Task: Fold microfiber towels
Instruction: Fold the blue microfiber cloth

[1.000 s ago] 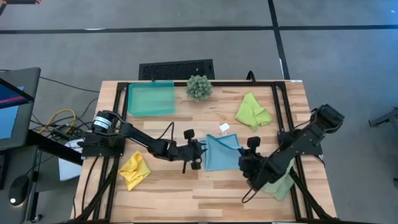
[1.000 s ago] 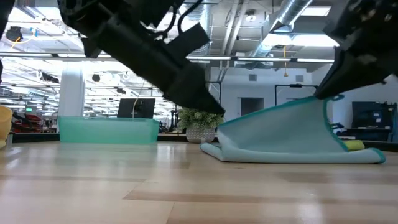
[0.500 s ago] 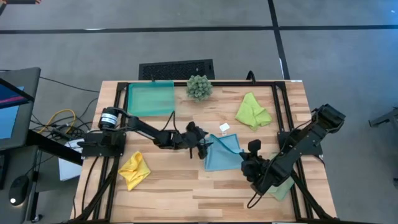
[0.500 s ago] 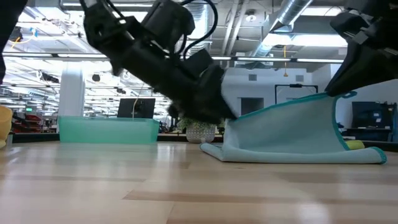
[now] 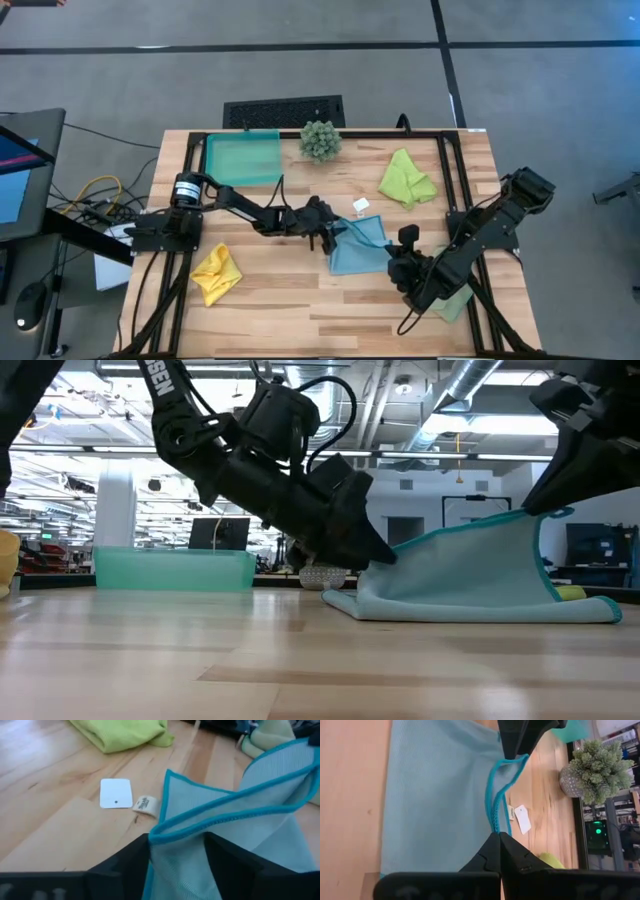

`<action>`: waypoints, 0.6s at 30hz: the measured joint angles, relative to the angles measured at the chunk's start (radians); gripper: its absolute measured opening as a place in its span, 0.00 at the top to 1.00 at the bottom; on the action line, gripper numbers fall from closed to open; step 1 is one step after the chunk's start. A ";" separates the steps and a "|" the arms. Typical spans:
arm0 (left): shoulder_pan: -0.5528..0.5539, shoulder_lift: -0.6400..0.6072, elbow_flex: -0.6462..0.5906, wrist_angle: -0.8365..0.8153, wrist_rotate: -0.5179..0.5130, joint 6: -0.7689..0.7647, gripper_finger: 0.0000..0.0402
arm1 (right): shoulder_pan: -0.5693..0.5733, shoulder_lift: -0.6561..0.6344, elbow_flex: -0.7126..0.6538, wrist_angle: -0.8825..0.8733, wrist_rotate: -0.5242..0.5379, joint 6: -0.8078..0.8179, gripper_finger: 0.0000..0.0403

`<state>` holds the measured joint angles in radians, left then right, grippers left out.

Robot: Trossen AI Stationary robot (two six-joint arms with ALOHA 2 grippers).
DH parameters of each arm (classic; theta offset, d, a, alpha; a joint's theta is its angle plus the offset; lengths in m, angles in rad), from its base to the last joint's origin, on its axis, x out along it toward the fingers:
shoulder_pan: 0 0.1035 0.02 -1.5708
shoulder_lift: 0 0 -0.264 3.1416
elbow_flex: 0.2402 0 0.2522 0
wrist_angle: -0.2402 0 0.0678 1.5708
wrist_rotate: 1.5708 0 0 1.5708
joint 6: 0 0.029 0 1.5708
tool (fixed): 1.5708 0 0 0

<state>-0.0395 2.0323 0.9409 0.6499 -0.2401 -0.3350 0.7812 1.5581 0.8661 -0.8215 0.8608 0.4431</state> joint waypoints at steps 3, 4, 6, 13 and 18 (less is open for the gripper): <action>-0.002 0.000 0.000 -0.016 0.000 0.018 0.67 | 0.000 0.000 0.000 -0.003 0.000 0.000 0.97; -0.004 0.000 0.000 -0.010 0.000 0.023 0.71 | 0.000 0.000 0.000 -0.005 0.000 0.000 0.97; -0.009 -0.003 0.000 -0.004 0.000 0.040 0.79 | 0.000 0.000 0.000 -0.008 0.000 0.000 0.97; -0.045 -0.059 0.000 -0.016 0.008 0.096 0.99 | 0.000 0.000 0.000 -0.016 0.000 0.002 0.97; -0.106 -0.155 0.000 -0.113 -0.072 0.126 0.98 | -0.023 0.000 0.000 -0.061 0.000 0.077 0.97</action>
<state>-0.1459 1.8775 0.9409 0.5370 -0.3119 -0.2092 0.7577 1.5581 0.8661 -0.8829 0.8609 0.5205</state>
